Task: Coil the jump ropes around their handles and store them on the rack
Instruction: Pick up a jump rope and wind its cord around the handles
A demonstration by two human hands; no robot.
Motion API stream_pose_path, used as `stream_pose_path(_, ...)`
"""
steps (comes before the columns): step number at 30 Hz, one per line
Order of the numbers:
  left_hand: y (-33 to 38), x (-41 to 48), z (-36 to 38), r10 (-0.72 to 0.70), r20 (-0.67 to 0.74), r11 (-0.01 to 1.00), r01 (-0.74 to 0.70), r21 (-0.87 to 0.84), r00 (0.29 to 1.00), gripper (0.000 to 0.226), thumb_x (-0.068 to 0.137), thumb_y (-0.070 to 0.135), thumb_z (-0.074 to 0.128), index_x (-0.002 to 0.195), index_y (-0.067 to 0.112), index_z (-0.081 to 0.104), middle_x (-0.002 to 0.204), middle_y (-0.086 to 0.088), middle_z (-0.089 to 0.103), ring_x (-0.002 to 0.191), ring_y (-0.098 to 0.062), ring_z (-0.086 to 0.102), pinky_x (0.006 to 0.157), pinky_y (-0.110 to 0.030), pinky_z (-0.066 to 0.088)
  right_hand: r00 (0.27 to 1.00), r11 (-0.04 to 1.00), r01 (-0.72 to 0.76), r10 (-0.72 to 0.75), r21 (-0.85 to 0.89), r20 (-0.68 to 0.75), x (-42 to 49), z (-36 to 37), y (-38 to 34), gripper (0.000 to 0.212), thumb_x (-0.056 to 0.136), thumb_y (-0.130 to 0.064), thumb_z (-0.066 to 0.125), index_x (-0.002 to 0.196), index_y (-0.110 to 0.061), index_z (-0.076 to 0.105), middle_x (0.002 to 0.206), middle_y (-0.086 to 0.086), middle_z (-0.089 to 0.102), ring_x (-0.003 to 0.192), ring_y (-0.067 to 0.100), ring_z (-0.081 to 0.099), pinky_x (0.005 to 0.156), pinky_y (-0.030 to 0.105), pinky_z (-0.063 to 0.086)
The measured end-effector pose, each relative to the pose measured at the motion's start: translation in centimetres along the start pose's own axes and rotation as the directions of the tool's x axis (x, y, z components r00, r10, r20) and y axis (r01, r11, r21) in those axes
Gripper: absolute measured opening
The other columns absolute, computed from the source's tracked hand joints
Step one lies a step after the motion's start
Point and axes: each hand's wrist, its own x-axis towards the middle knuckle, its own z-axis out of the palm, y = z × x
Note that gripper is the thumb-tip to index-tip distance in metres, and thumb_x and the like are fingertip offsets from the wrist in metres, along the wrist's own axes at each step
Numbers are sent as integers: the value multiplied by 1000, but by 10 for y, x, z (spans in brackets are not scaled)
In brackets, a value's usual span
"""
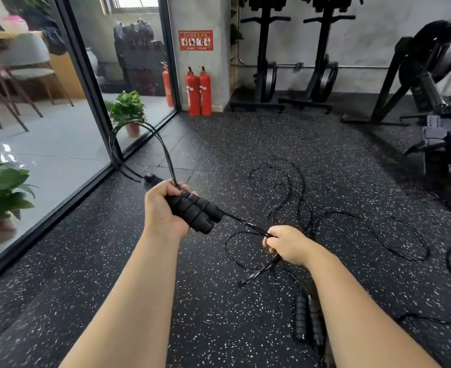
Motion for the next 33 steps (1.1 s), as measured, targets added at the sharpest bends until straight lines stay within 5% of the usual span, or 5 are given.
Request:
stream_pose_path(5,-5,2,-8,-1,-52,1000,0,-10,999,20,78,-2,35,66,12,41,60,-2,55,68,-16,54,78,-30,45,983,999,2,-10,-43,-183,3,-4,2,26,97,-16,41,81,-16,61,72,2,58,64,18,49,61,33,39)
stream_pose_path(10,-32,-9,-1,-266,51,949,253,189,963,31,56,-4,45,85,7,47,71,-14,66,91,-29,66,79,-37,50,954,995,94,-102,-41,-281,3,-7,-14,24,97,-17,41,84,-14,62,69,-1,54,63,18,48,60,33,39)
stream_pose_path(15,-60,-26,23,-455,136,855,389,344,880,37,53,-3,41,88,6,53,87,-14,61,81,-28,65,75,-36,50,945,981,182,-194,-71,-263,-5,1,-41,20,80,-27,41,84,-19,59,86,0,67,84,27,61,78,41,51)
stream_pose_path(25,-23,-9,14,-159,97,980,145,137,983,23,54,-2,40,71,12,46,69,-3,49,61,-16,49,66,-29,48,989,965,59,-90,-254,-114,-3,1,-14,24,99,-20,33,92,-21,56,74,-8,52,67,13,46,77,35,33)
stream_pose_path(33,-10,3,-9,-60,-20,998,60,-16,998,17,73,-5,37,73,11,43,55,-1,56,71,-18,57,75,-29,49,956,974,-5,-62,-228,-286,-4,-6,-11,27,101,-28,35,85,-20,56,76,-4,53,75,19,50,73,33,32)
